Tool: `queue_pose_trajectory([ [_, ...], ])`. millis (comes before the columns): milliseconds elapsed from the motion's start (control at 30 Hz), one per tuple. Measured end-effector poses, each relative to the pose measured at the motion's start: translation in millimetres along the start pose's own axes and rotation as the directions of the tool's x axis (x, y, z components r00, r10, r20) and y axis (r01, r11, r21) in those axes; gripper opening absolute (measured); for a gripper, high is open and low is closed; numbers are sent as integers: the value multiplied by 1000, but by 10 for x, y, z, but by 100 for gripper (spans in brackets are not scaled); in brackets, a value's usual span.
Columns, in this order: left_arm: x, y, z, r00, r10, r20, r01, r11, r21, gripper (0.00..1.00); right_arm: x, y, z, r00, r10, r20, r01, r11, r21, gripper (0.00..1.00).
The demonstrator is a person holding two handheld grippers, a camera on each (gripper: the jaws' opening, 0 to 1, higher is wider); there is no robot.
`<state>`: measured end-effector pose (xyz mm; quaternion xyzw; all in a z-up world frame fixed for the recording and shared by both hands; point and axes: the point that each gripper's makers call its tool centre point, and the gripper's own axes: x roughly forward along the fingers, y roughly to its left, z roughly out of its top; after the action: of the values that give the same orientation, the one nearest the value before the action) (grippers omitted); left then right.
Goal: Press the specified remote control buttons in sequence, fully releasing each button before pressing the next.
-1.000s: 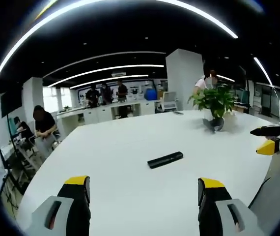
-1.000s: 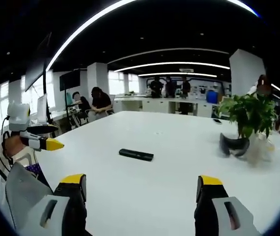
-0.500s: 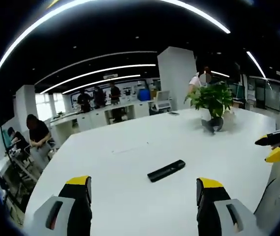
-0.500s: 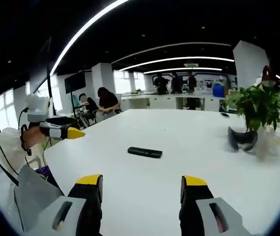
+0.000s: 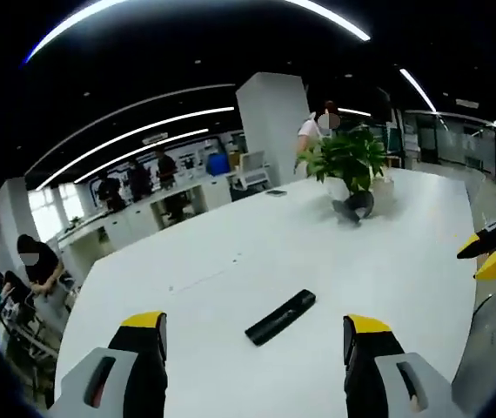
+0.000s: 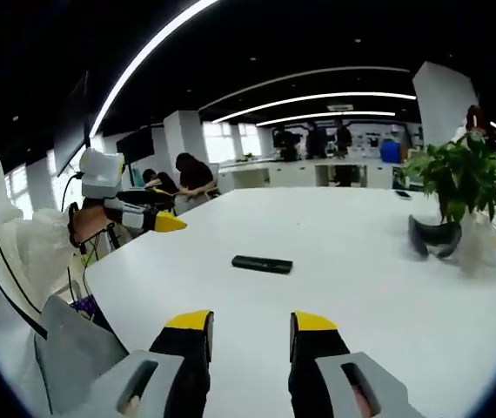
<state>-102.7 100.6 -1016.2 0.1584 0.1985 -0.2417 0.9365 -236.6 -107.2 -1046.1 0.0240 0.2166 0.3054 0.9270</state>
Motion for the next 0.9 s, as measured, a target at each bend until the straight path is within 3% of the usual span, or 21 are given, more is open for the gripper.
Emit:
queue_pose_trajectory([
  [100, 144, -29, -65, 997, -57, -54, 59, 998, 19, 85, 6, -1, -26, 1000, 8, -12, -8, 1000, 15, 24],
  [333, 487, 36, -129, 988, -95, -121, 106, 991, 86, 83, 22, -50, -59, 999, 15, -30, -14, 999, 39, 19],
  [533, 725, 35, -221, 965, -148, -217, 181, 973, 144, 77, 39, -141, -76, 999, 11, -44, -9, 999, 53, 16],
  [633, 833, -8, -277, 946, -182, -269, 230, 960, 159, 75, 47, -182, -76, 999, 9, -49, -5, 998, 67, 15],
  [733, 974, -84, -395, 913, -238, -332, 303, 940, 157, 73, 72, -220, -97, 998, 6, -58, -2, 997, 78, 14],
  [833, 1110, -99, -460, 899, -258, -353, 332, 928, 168, 68, 76, -238, -114, 998, 6, -62, 0, 996, 85, 14],
  [900, 1162, -104, -539, 879, -267, -395, 359, 915, 181, 67, 72, -248, -120, 998, 4, -64, 1, 996, 91, 14],
])
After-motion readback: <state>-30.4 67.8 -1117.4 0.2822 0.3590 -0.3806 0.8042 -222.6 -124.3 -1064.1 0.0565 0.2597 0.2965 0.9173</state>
